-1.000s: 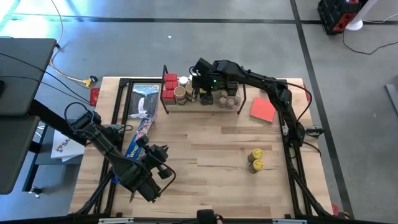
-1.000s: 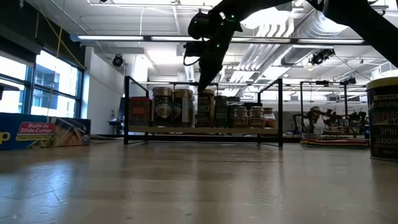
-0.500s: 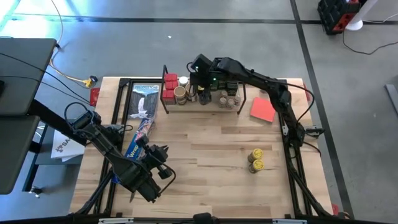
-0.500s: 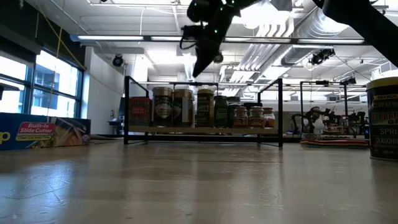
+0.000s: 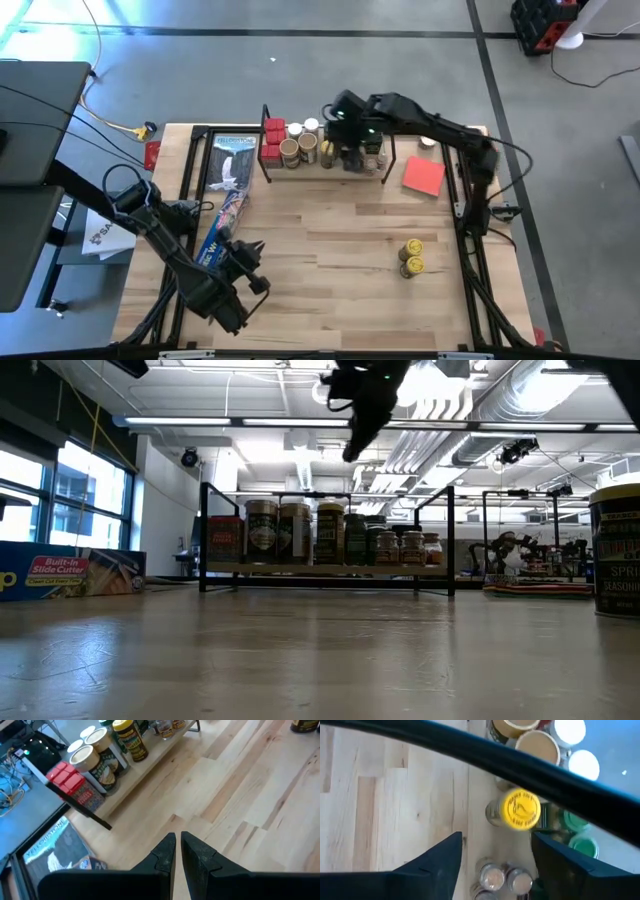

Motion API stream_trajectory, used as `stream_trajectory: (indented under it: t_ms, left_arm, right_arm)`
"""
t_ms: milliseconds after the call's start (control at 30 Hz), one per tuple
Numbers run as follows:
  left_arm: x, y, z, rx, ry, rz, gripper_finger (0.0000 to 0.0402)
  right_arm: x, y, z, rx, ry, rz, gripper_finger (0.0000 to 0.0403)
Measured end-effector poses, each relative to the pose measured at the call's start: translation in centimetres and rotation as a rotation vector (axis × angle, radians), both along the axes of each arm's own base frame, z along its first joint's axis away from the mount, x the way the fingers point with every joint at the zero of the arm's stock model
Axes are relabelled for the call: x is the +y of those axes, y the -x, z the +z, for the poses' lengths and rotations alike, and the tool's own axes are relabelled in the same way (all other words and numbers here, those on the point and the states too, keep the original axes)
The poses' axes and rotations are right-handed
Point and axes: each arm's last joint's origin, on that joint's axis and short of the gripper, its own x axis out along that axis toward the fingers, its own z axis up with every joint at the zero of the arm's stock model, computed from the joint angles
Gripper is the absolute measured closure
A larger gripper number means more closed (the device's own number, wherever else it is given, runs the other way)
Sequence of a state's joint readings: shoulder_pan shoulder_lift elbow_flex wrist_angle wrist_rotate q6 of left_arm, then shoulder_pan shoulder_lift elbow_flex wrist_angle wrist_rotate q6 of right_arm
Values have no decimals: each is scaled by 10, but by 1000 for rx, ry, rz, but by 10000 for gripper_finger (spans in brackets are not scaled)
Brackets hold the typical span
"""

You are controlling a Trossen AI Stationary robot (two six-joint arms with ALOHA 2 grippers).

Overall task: Shelf spices
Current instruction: Put the yellow seasoning can on the shelf aligned with the green seasoning bottle

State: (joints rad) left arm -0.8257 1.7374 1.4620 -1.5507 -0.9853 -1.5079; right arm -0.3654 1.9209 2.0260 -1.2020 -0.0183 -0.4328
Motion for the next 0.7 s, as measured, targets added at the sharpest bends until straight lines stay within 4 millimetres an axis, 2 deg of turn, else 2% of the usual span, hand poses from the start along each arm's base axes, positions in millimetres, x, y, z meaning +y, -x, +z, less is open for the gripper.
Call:
stream_trajectory:
  t_ms: [133, 300, 500, 700]
  left_arm:
    - [-1, 4, -6, -24, -5, 4, 376]
    - [-1, 3, -5, -54, -31, -6, 376]
    - [3, 0, -4, -59, -59, -7, 376]
    - [7, -4, -4, -50, -52, 16, 376]
  right_arm:
    - [12, 25, -15, -98, 30, -34, 203]
    - [17, 42, -59, -243, 54, -166, 234]
    - [14, 37, -114, -275, 37, -258, 269]
    - [4, 32, -138, -263, 83, -313, 298]
